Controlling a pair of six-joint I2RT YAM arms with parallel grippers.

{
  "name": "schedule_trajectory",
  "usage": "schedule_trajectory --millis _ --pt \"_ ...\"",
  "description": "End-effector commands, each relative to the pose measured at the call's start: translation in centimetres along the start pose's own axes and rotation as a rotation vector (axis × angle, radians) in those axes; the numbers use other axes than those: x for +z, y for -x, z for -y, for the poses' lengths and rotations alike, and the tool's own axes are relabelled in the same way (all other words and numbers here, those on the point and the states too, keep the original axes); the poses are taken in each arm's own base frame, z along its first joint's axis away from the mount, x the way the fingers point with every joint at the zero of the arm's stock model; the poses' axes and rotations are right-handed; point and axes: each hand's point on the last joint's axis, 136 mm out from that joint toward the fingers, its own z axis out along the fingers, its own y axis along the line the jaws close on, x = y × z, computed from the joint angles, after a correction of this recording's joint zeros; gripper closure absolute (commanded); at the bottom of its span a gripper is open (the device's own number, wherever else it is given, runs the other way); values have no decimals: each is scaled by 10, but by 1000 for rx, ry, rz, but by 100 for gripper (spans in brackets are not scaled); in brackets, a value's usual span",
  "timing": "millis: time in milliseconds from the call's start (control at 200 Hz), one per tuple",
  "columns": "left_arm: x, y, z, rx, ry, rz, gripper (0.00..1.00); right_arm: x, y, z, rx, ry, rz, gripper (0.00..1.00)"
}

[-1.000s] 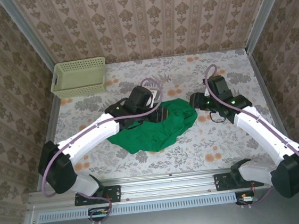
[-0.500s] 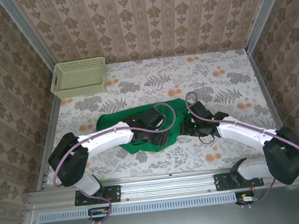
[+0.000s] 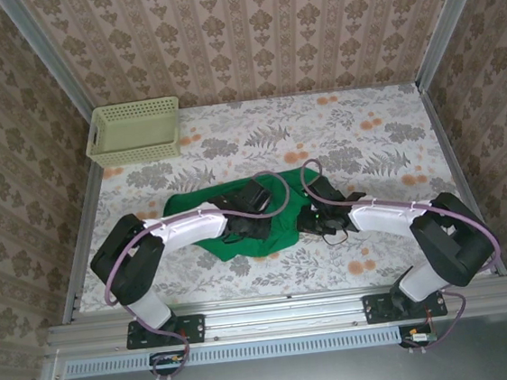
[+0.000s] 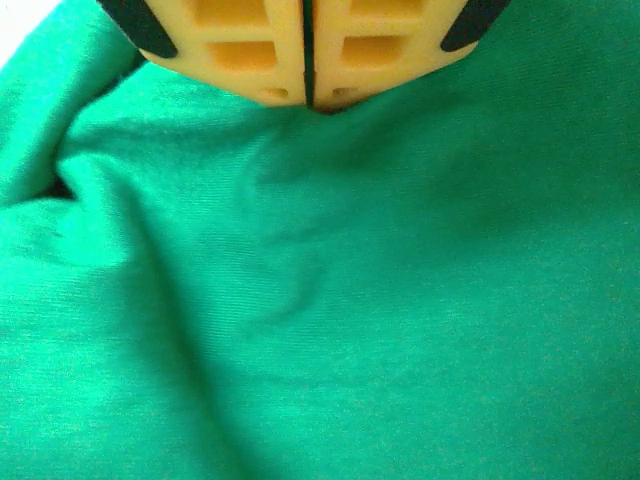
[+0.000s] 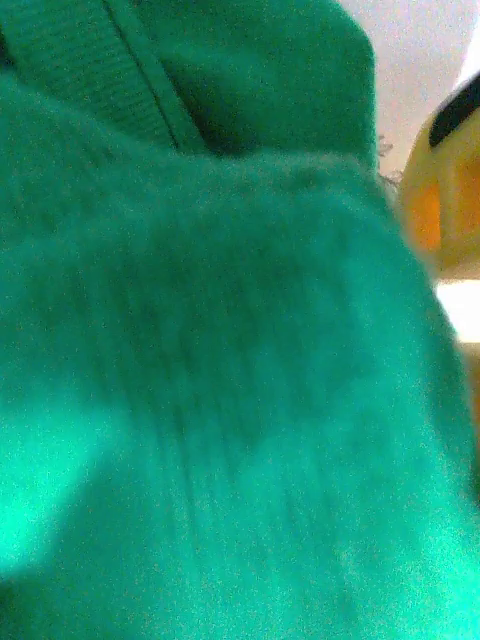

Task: Fold the inside-out t-shirt

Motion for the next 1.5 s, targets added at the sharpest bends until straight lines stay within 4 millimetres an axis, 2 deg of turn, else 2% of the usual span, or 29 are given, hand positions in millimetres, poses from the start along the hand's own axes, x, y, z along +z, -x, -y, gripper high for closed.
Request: schedule_trajectory --millis 0,140,160,275,430,545,665,735,810,910,965,1070,1110,1180,1235,1350,1495 --pt "0 2 -19 -90 19 23 94 -11 3 15 -16 -76 40 91" --pt "-4 4 -37 -157 20 54 93 -15 -9 33 -33 -116 35 100" --pt "-5 5 -37 -150 20 58 92 -20 -7 29 -38 -95 53 100" --pt "-20 10 -16 -21 3 104 75 -31 -8 18 -72 -22 99 100" --pt "-39 14 30 176 -88 173 49 -62 -5 0 -129 63 203 100" --pt "-33 13 50 241 -131 159 34 -71 -7 -3 -130 97 225 100" --pt "-22 17 68 254 -177 159 26 -76 -11 -8 -150 135 243 100" --pt "-11 22 65 222 -141 153 25 -80 -11 -10 -154 150 258 100" --pt "-1 27 53 178 -82 146 28 -83 -12 -11 -163 158 266 100" --pt "5 33 44 142 -60 157 40 -83 -14 -2 -164 125 273 100" --pt "6 36 35 125 -18 156 51 -82 -16 8 -158 91 276 100" --pt "3 44 15 67 34 159 81 -80 -19 32 -144 -3 283 100" --pt "-2 49 11 42 23 175 89 -78 -20 45 -138 -59 283 100" --pt "-15 55 9 12 -22 212 92 -75 -23 65 -131 -155 279 100" --pt "-27 60 12 7 -64 242 94 -72 -22 72 -137 -197 274 100" --pt "-48 70 27 24 -154 291 100 -61 -16 66 -161 -212 261 100" --pt "-67 79 48 54 -252 315 100 -57 5 56 -187 -286 264 100"
